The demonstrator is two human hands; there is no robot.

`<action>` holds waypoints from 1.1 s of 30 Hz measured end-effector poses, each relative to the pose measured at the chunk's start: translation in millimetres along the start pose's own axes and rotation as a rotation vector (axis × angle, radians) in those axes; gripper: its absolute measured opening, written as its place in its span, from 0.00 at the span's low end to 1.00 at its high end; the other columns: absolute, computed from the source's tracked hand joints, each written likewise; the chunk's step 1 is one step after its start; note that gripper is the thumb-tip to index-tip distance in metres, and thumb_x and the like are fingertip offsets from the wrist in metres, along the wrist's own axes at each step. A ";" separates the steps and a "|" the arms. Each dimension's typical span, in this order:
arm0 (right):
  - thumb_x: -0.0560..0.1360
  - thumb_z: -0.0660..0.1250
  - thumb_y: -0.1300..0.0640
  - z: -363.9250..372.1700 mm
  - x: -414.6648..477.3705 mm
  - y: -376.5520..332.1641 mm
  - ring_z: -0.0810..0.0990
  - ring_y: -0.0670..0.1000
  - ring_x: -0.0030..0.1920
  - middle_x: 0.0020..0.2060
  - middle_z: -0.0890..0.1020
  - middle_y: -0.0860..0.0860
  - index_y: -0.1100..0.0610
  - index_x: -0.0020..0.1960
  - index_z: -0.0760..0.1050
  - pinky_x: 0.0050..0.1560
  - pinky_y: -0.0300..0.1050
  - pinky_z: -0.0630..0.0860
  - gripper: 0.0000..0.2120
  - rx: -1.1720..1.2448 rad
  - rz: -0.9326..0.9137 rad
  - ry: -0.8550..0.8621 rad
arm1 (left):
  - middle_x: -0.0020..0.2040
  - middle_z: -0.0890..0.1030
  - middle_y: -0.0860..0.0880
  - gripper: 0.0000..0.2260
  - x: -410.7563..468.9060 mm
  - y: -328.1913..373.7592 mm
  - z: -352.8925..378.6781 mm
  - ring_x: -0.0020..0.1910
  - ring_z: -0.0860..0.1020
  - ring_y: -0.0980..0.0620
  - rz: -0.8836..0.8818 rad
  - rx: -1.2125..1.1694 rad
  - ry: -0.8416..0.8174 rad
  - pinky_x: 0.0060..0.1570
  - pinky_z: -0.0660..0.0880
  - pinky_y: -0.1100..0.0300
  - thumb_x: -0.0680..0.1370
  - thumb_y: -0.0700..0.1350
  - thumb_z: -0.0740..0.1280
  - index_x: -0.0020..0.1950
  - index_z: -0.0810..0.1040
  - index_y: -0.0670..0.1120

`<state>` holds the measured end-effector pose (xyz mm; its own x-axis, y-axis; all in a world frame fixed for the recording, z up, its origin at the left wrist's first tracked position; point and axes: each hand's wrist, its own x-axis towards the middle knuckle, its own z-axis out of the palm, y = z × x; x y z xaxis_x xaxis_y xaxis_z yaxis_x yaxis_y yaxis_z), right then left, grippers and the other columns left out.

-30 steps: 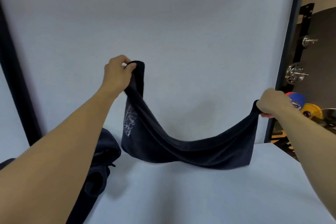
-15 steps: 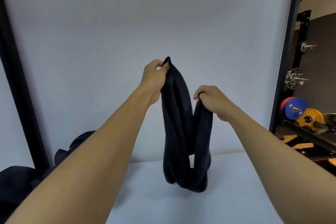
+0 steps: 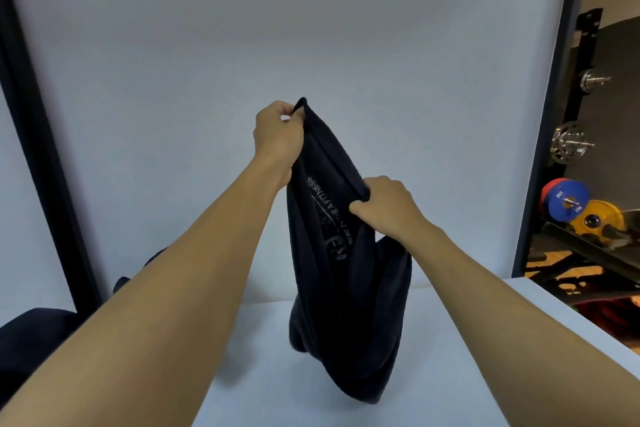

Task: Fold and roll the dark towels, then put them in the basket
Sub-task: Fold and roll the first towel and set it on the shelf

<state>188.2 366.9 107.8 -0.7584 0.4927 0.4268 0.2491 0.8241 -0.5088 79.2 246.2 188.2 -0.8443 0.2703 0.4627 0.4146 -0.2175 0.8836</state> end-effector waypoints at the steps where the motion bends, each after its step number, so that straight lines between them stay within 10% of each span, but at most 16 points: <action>1: 0.69 0.64 0.59 -2.3 2.3 3.1 0.78 0.55 0.35 0.34 0.79 0.53 0.59 0.40 0.76 0.32 0.44 0.72 0.04 -0.035 0.029 0.000 | 0.47 0.82 0.44 0.06 3.0 -1.6 -4.5 0.40 0.79 0.49 0.005 0.008 0.028 0.47 0.81 0.49 0.81 0.47 0.64 0.45 0.77 0.48; 7: 0.77 0.55 0.62 -27.6 12.5 8.6 0.76 0.54 0.40 0.41 0.79 0.55 0.60 0.46 0.73 0.35 0.44 0.69 0.08 0.129 -0.022 0.174 | 0.53 0.82 0.44 0.04 20.7 -18.1 -29.6 0.43 0.78 0.49 -0.030 -0.019 0.157 0.49 0.79 0.51 0.80 0.47 0.65 0.47 0.77 0.48; 12: 0.74 0.69 0.51 -38.0 5.2 18.1 0.79 0.48 0.40 0.41 0.78 0.45 0.46 0.55 0.70 0.41 0.43 0.75 0.12 -0.015 -0.208 0.024 | 0.51 0.81 0.45 0.04 28.9 -38.0 -46.6 0.43 0.78 0.50 -0.087 -0.082 0.205 0.47 0.79 0.55 0.80 0.46 0.66 0.48 0.77 0.47; 18: 0.71 0.63 0.61 -31.3 14.6 52.4 0.75 0.54 0.38 0.36 0.78 0.51 0.55 0.40 0.72 0.33 0.44 0.67 0.03 -0.172 -0.017 0.026 | 0.45 0.80 0.46 0.04 31.4 -63.4 -71.2 0.42 0.76 0.49 -0.151 -0.106 0.213 0.47 0.78 0.53 0.80 0.44 0.66 0.46 0.78 0.46; 24: 0.76 0.56 0.64 -31.8 25.9 70.9 0.76 0.53 0.43 0.41 0.79 0.51 0.57 0.47 0.75 0.38 0.44 0.69 0.09 -0.014 0.049 0.152 | 0.44 0.80 0.47 0.05 29.7 -77.5 -84.4 0.41 0.77 0.49 -0.167 -0.040 0.129 0.47 0.79 0.51 0.80 0.45 0.67 0.45 0.79 0.48; 29: 0.77 0.67 0.52 -33.4 19.0 77.8 0.77 0.49 0.38 0.40 0.82 0.52 0.57 0.47 0.79 0.39 0.41 0.72 0.08 0.395 0.071 -0.035 | 0.44 0.80 0.47 0.04 31.5 -92.0 -97.4 0.41 0.76 0.50 -0.153 0.008 0.118 0.44 0.77 0.51 0.80 0.46 0.67 0.46 0.78 0.48; 33: 0.71 0.73 0.52 -31.4 22.8 105.5 0.76 0.49 0.35 0.34 0.80 0.55 0.60 0.42 0.80 0.38 0.42 0.70 0.10 0.065 0.117 -0.332 | 0.42 0.78 0.44 0.05 31.3 -115.7 -118.2 0.31 0.71 0.50 -0.243 0.253 -0.061 0.34 0.72 0.55 0.76 0.44 0.71 0.45 0.80 0.43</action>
<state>216.1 473.9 87.4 -0.8841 0.4560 0.1019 0.3150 0.7427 -0.5909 -35.2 169.0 92.0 -0.9101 0.3426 0.2332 0.2811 0.0969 0.9548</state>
